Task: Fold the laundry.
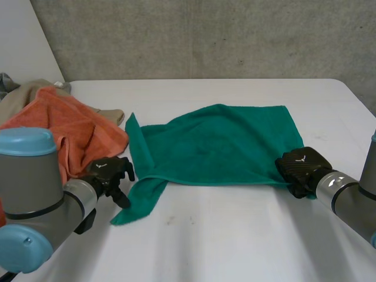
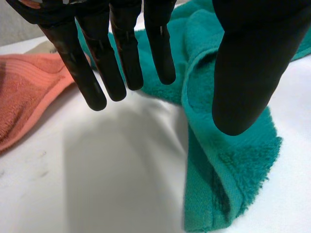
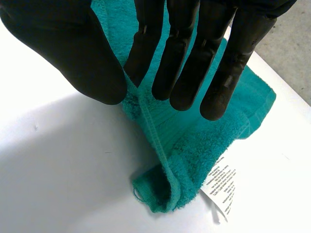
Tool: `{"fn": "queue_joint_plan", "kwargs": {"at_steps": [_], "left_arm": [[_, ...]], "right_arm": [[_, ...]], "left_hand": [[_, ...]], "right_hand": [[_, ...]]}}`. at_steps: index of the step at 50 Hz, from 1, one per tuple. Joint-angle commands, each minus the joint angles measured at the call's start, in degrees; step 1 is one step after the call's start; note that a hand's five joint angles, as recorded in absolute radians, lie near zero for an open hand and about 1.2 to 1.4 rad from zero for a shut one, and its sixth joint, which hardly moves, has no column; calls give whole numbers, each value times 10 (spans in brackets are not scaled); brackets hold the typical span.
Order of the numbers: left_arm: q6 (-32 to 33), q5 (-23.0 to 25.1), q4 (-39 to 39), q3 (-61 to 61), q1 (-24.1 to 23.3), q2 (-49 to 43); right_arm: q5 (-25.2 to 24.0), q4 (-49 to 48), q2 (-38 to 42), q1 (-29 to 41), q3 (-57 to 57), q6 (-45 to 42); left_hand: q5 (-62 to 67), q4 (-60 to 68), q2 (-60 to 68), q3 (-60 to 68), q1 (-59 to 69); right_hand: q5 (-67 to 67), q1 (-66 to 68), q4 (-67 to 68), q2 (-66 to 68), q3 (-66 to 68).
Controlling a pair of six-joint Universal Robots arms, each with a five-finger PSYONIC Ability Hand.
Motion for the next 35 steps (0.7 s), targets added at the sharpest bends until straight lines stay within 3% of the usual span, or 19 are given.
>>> {"fn": "queue_joint_plan", "kwargs": {"at_steps": [1,8,15,16,19,20,21,24,31,35], "left_arm": [[-14,-27,-1,39,-13,-46],[-34,-28,-3,63,-41,-69],[-42,-29,-5,79,-66,-87],[-41,-33,-5,79,-67,-87],[-37,-49,-2,81,-65,-81],[-35,-54,-2,82,-64,-80],[-34,-59,-2,83,-63,-79],[-32,-74,-3,89,-62,-74],[-16,-78,-4,89,-60,-22],[5,-77,-3,86,-63,13]], "right_arm": [[0,0,-1,-2,5,0],[1,0,-2,-8,5,1],[1,0,-2,-9,6,2],[1,0,-2,-10,6,3],[0,0,-3,-15,4,16],[-1,0,-4,-16,3,23],[-3,1,-6,-22,1,40],[-10,3,-13,-38,-6,86],[-40,16,-27,-94,-24,203],[-54,33,-27,-109,-26,216]], "left_hand": [[59,59,60,61,60],[113,112,114,115,114],[333,332,334,335,334],[437,436,437,438,438],[448,447,448,449,449],[448,447,448,449,449],[448,447,448,449,449],[448,447,448,449,449],[448,447,448,449,449],[448,447,448,449,449]], "right_hand": [[130,230,120,126,123],[130,230,120,126,123],[130,230,120,126,123],[130,230,120,126,123],[130,230,120,126,123],[90,191,81,87,83],[-141,-41,-151,-145,-149],[-355,-255,-364,-359,-362],[-421,-321,-431,-425,-428],[-413,-313,-422,-417,-420]]}}
